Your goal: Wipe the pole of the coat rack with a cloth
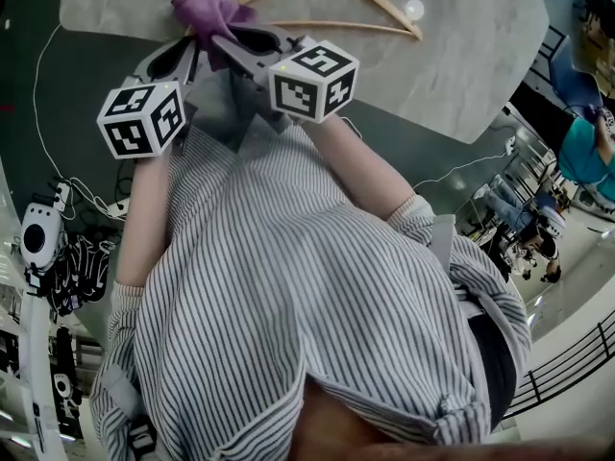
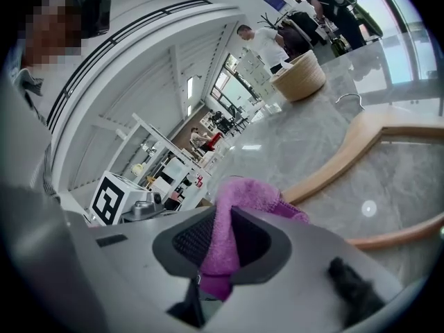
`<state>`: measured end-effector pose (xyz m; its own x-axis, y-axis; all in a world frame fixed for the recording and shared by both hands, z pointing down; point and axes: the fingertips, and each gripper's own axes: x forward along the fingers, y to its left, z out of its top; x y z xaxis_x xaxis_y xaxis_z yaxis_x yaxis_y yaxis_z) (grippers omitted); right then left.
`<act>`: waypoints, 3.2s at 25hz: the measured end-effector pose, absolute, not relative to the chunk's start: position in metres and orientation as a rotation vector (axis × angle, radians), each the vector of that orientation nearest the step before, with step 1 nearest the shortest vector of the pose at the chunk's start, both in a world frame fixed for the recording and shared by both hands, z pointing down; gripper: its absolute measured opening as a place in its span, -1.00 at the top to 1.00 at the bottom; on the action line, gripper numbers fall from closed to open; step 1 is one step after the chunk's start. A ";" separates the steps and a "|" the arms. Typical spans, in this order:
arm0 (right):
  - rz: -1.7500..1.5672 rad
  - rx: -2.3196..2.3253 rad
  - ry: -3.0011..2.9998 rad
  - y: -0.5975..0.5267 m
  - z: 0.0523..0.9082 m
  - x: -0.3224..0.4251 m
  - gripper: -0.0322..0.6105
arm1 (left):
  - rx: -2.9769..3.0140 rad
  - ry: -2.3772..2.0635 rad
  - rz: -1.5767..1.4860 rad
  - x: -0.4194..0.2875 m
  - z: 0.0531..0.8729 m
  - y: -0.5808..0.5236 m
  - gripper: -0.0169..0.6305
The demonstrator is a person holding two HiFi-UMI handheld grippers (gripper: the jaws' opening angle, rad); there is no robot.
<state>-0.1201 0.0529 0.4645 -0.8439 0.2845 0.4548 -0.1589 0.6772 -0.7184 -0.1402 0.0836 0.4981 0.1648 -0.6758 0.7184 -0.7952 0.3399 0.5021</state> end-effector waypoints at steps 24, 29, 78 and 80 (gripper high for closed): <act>1.212 0.253 -2.361 -0.009 0.470 -0.057 0.69 | 1.585 -1.362 0.298 -0.099 0.488 0.015 0.89; 1.234 0.364 -2.363 -0.020 0.472 -0.048 0.69 | 1.630 -1.304 0.326 -0.095 0.489 0.004 0.89; 1.289 1.041 -2.327 -0.127 0.471 0.111 0.69 | 1.942 -0.922 0.480 0.050 0.476 -0.109 0.89; 1.288 1.056 -2.323 -0.131 0.471 0.116 0.69 | 1.955 -0.911 0.483 0.056 0.473 -0.115 0.89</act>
